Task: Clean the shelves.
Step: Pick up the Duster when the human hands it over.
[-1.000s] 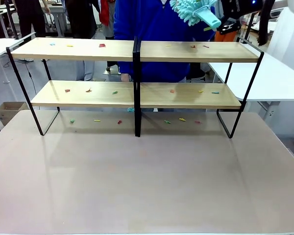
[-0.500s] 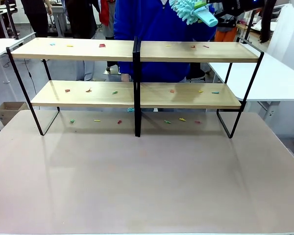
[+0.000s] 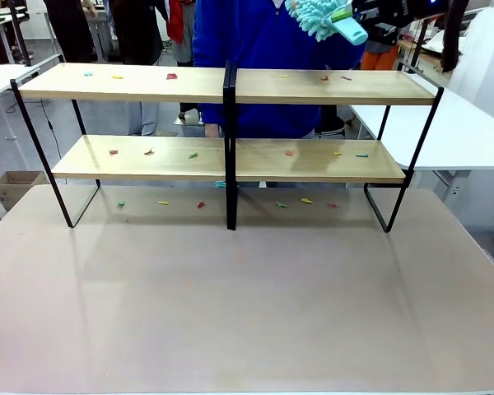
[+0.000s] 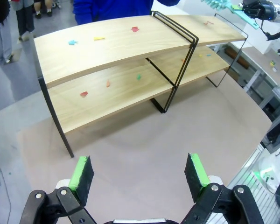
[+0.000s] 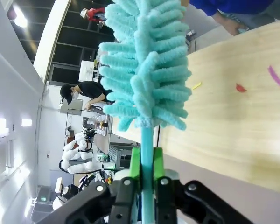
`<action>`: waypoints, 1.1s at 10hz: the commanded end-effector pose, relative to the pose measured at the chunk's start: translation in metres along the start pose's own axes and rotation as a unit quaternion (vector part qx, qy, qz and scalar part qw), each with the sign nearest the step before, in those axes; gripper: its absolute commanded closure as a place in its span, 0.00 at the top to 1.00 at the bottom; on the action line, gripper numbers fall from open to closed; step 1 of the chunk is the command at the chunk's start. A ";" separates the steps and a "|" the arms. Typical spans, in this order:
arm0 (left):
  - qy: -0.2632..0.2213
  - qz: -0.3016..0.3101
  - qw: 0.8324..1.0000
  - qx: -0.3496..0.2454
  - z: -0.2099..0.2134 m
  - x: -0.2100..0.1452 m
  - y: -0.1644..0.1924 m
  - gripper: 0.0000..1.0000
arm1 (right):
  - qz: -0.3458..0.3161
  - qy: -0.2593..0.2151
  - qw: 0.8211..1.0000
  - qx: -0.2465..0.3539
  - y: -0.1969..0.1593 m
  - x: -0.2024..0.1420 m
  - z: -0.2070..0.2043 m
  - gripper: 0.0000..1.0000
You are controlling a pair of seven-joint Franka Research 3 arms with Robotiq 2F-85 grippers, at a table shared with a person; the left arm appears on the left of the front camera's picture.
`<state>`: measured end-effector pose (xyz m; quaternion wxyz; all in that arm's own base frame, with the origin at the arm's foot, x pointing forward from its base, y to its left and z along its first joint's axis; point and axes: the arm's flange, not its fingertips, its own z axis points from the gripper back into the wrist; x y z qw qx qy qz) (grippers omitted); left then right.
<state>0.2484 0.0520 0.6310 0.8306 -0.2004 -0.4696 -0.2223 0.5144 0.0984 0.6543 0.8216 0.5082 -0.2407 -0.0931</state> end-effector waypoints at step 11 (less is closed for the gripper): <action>0.000 0.002 1.000 -0.001 -0.001 0.000 0.000 1.00 | 0.517 0.113 0.846 -0.063 0.011 -0.138 0.355 0.00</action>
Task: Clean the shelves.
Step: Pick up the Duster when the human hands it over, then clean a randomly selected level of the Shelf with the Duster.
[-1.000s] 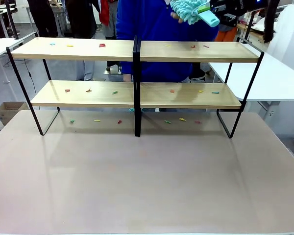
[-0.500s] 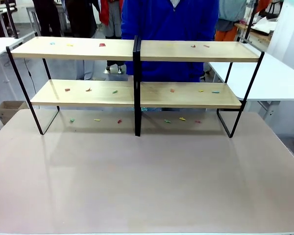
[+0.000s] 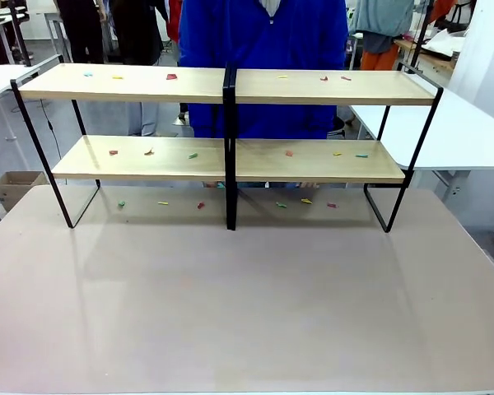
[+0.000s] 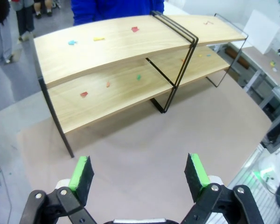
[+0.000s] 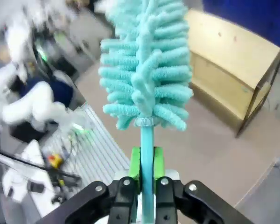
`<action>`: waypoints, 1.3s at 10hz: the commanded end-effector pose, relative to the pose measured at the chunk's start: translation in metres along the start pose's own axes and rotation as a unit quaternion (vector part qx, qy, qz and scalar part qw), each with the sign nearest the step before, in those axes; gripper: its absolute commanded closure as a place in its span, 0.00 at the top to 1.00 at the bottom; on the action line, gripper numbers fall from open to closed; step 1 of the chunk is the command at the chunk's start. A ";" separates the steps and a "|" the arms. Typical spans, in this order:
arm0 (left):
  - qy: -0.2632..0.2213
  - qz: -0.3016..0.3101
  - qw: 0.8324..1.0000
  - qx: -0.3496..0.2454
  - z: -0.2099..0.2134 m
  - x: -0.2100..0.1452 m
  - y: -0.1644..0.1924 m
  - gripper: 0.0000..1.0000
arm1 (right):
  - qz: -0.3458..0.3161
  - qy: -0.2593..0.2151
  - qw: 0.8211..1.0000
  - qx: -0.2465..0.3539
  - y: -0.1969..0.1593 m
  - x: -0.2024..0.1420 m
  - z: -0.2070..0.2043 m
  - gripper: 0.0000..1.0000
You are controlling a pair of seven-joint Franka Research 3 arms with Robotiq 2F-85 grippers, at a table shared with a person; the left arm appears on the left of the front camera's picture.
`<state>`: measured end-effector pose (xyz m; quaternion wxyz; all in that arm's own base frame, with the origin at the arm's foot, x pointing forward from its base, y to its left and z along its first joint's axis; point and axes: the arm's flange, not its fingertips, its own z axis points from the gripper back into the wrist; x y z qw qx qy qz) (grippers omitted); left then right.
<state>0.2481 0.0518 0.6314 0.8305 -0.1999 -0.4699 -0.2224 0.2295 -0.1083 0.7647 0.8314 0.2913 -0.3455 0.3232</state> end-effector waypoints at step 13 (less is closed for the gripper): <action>0.000 0.002 1.000 -0.002 -0.001 0.000 0.001 1.00 | 0.055 0.006 0.998 -0.006 -0.008 -0.018 0.010 0.00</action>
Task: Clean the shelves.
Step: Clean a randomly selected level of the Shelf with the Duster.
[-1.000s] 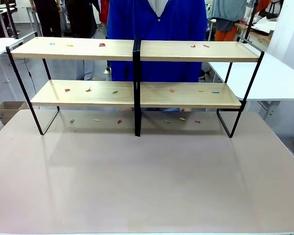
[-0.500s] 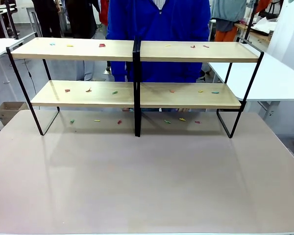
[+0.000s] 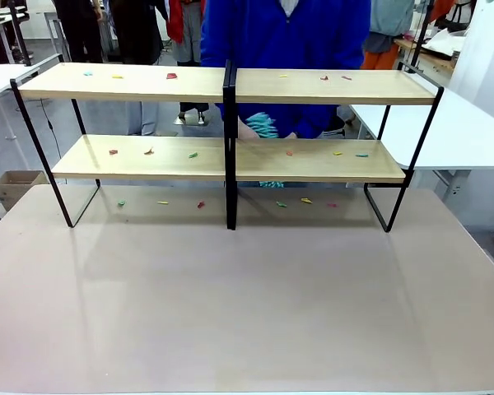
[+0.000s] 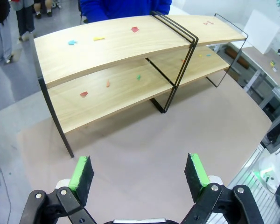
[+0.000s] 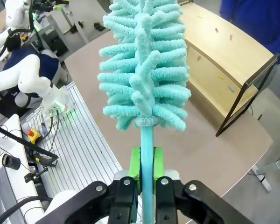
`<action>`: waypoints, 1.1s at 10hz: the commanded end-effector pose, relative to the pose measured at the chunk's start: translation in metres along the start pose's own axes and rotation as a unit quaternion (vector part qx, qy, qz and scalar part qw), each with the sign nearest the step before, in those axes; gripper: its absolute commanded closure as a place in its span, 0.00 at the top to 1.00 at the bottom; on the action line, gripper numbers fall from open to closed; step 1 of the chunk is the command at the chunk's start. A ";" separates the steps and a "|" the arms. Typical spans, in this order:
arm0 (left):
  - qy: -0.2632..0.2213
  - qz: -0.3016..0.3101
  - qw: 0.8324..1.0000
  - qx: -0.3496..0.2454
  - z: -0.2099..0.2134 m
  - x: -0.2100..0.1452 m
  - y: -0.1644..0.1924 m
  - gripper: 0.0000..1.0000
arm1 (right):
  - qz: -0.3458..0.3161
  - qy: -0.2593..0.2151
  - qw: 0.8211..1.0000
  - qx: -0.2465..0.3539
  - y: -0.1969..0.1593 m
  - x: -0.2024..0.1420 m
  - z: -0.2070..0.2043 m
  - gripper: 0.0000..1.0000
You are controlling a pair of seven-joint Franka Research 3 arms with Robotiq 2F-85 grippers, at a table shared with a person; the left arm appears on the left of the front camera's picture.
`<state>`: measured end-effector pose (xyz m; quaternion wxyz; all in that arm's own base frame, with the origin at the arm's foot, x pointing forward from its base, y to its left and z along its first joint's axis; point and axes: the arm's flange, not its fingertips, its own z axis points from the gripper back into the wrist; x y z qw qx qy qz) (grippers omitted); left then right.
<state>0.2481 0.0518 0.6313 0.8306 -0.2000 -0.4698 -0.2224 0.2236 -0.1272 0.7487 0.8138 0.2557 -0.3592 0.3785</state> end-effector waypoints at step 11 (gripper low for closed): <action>0.000 0.002 1.000 -0.001 -0.001 0.000 0.001 1.00 | 0.207 0.403 0.890 0.051 0.187 -0.021 -0.266 0.12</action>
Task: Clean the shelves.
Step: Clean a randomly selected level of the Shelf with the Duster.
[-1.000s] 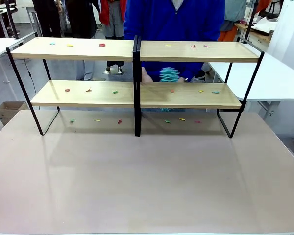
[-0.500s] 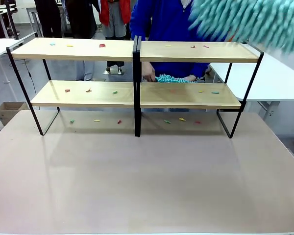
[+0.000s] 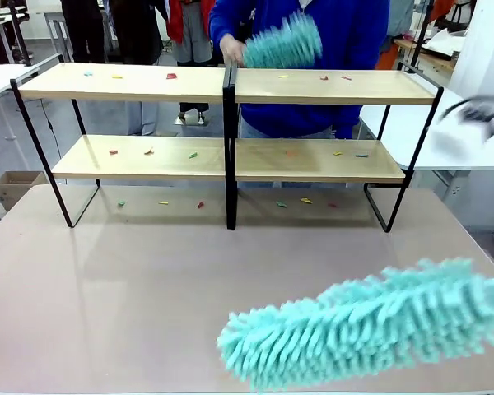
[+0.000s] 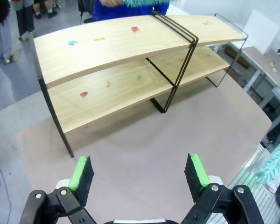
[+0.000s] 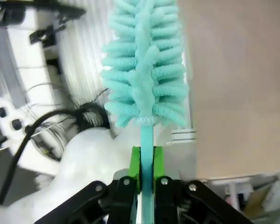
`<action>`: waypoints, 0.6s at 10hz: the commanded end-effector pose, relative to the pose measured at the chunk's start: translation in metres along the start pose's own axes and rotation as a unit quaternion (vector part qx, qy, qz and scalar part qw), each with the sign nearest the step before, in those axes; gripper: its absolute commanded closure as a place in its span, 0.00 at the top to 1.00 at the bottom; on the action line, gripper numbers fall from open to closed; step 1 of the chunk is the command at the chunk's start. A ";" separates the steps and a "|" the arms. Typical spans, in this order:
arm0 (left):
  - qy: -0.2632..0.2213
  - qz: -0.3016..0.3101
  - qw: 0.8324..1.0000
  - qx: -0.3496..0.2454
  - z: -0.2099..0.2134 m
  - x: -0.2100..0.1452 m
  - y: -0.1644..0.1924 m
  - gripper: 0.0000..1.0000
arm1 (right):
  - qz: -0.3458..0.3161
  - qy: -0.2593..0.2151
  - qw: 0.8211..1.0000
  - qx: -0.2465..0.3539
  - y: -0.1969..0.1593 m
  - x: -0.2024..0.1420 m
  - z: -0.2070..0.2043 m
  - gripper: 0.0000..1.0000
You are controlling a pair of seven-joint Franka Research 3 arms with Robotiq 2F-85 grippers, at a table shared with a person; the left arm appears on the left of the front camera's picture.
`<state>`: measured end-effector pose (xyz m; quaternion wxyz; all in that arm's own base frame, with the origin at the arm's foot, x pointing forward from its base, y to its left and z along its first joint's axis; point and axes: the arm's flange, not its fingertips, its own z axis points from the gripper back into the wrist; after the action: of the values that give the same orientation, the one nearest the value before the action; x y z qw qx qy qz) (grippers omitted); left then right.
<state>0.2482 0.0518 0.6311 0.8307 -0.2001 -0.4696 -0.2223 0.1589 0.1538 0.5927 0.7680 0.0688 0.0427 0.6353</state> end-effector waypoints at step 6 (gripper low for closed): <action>0.000 0.002 1.000 -0.001 -0.001 0.000 0.000 1.00 | -0.239 -0.023 0.962 -0.127 -0.036 0.070 -0.030 0.12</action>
<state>0.2482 0.0518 0.6311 0.8306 -0.2001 -0.4697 -0.2223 0.1838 0.1905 0.5805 0.8731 -0.0052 -0.0287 0.4866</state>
